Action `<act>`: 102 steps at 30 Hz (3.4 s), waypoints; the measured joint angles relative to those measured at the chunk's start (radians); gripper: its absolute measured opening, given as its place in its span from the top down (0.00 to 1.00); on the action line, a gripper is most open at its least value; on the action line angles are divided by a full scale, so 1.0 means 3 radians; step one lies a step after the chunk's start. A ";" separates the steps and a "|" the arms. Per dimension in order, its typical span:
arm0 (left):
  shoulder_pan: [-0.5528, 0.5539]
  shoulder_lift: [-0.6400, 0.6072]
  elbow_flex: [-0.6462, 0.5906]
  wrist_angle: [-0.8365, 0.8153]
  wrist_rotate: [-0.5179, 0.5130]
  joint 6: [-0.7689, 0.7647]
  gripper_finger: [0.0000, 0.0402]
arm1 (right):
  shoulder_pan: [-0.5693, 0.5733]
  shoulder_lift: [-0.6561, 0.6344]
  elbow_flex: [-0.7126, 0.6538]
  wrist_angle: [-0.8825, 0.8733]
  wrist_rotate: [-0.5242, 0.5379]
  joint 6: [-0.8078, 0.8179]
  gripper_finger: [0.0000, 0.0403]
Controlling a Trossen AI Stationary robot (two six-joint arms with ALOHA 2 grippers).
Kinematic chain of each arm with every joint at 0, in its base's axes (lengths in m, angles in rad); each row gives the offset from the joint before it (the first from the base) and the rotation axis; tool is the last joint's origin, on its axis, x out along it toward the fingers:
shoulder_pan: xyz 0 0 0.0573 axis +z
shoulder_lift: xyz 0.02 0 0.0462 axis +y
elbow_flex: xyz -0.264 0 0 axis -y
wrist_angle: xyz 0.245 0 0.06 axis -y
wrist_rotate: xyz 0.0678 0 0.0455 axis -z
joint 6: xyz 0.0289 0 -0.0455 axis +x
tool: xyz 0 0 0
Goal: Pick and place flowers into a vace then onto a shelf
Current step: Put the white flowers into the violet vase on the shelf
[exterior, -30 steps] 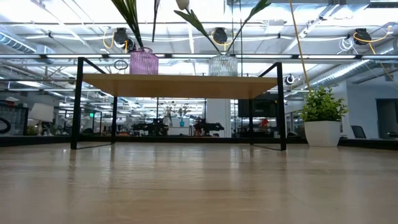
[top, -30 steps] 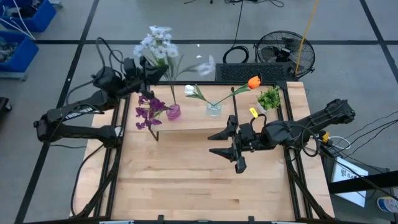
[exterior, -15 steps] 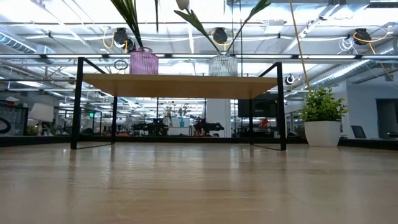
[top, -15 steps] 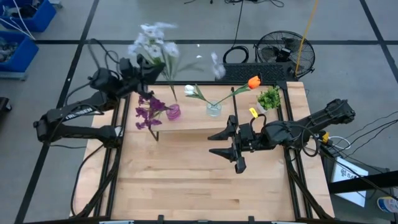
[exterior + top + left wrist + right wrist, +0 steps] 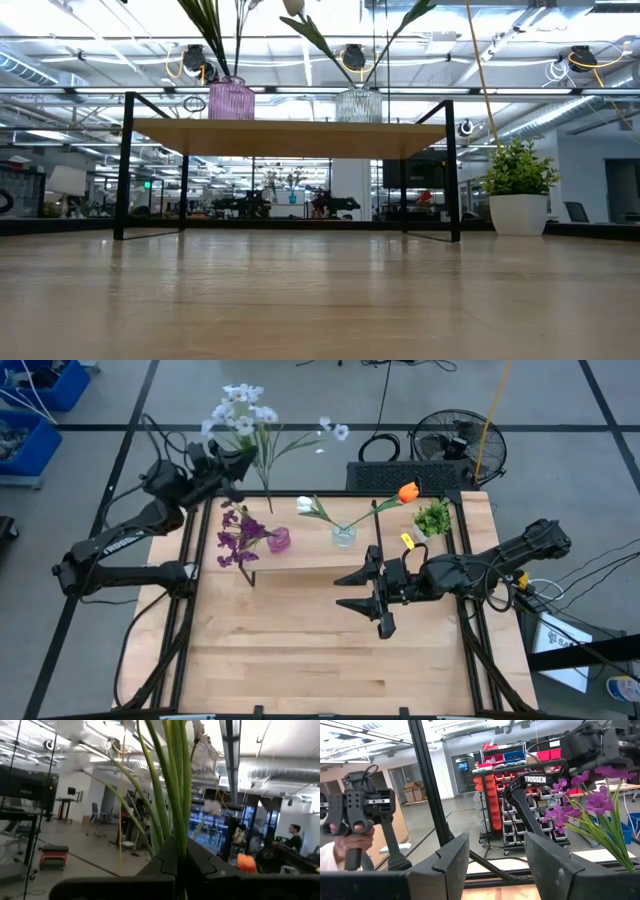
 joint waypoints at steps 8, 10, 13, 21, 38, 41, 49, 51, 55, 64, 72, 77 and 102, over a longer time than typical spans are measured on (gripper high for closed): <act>0.0237 0.0238 0.0000 0.0020 0.0158 -0.0039 0.98 | 0.0000 0.0000 0.0000 0.0000 -0.0001 0.0000 0.55; 0.0268 0.0295 0.0000 0.0020 0.0295 -0.0139 0.98 | 0.0000 0.0000 0.0000 0.0000 -0.0001 0.0002 0.55; 0.0273 0.0354 0.0000 0.0029 0.0505 -0.0271 0.98 | 0.0000 0.0000 0.0000 -0.0001 0.0000 0.0002 0.55; 0.0272 0.0282 0.0000 0.0052 0.0780 -0.0405 0.98 | 0.0000 0.0000 0.0000 -0.0001 0.0000 0.0002 0.55; 0.0096 0.0196 0.0000 0.0053 0.1111 -0.0556 0.98 | 0.0000 0.0000 0.0000 -0.0002 0.0000 0.0000 0.55; 0.0054 0.0195 0.0000 0.0050 0.1126 -0.0523 0.98 | 0.0000 0.0000 0.0000 -0.0002 0.0000 0.0000 0.55; -0.0019 0.0197 0.0000 0.0009 0.1121 -0.0323 0.98 | 0.0000 0.0000 0.0000 -0.0002 0.0000 0.0000 0.55; -0.0018 0.0197 0.0000 -0.0046 0.1121 -0.0312 0.98 | 0.0000 0.0001 0.0000 -0.0002 0.0000 0.0000 0.55; -0.0046 0.0198 0.0000 -0.0320 0.1118 -0.0090 0.98 | 0.0000 0.0000 0.0000 -0.0002 0.0000 0.0000 0.55; -0.0107 0.0198 -0.0003 -0.0518 0.1101 0.0085 0.98 | 0.0001 0.0001 0.0000 -0.0003 -0.0001 0.0000 0.55; -0.0107 0.0198 -0.0003 -0.1142 0.1101 0.0077 0.94 | 0.0000 0.0001 0.0000 -0.0003 -0.0007 -0.0008 0.55; -0.0107 0.0197 -0.0003 -0.1219 0.1101 0.0081 0.93 | 0.0001 0.0001 0.0000 -0.0005 -0.0009 -0.0009 0.55; -0.0107 0.0157 -0.0003 -0.0867 0.0958 -0.0028 0.59 | 0.0001 0.0001 0.0001 -0.0007 -0.0009 -0.0009 0.55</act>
